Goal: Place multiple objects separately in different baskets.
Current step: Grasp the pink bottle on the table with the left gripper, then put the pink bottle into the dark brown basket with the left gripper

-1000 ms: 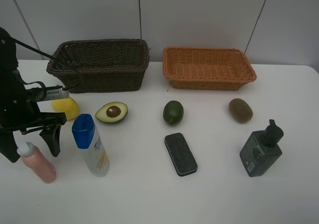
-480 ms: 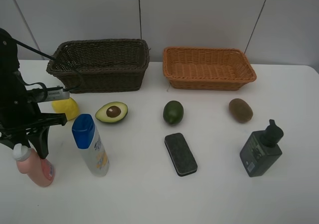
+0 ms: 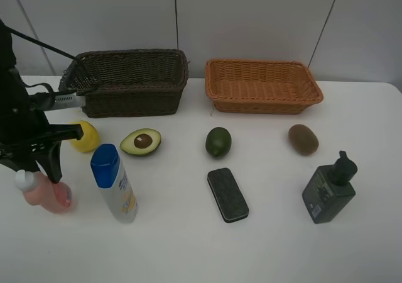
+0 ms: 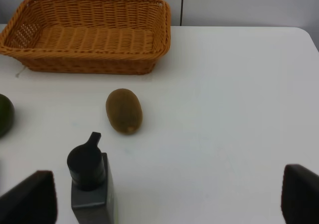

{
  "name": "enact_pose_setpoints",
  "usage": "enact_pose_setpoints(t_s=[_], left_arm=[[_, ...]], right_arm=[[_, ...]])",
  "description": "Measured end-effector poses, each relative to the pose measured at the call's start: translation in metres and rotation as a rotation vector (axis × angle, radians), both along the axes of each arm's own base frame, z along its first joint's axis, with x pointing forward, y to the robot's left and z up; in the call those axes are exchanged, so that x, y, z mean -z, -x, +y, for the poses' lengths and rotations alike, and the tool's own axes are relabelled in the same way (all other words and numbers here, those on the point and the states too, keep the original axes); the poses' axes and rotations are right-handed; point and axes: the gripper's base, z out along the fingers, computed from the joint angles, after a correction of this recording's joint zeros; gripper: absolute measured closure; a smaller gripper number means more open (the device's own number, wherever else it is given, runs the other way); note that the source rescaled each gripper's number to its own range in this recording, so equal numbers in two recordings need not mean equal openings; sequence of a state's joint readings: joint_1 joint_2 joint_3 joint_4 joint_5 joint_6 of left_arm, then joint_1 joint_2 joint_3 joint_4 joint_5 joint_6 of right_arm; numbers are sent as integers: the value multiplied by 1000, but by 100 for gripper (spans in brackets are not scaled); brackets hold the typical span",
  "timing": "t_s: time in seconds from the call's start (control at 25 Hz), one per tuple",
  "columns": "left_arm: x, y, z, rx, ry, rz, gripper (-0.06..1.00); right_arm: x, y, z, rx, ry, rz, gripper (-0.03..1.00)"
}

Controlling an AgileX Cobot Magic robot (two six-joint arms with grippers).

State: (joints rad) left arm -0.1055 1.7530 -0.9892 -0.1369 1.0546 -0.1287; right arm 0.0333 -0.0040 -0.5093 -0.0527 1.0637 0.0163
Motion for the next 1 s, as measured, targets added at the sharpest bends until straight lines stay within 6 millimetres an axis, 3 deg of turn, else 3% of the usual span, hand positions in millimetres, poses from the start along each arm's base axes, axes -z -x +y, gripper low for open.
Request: enact_pose_setpoints(t_s=[0.4, 0.64, 0.8, 1.0], left_arm=[[-90, -43, -8, 5, 61, -236, 94], [-139, -86, -13, 7, 89, -446, 94], [-145, -132, -18, 8, 101, -531, 94], [-121, -189, -24, 9, 106, -579, 94]], right_arm=[[0, 0, 0, 0, 0, 0, -1], [0, 0, 0, 0, 0, 0, -1], [0, 0, 0, 0, 0, 0, -1], [0, 0, 0, 0, 0, 0, -1]])
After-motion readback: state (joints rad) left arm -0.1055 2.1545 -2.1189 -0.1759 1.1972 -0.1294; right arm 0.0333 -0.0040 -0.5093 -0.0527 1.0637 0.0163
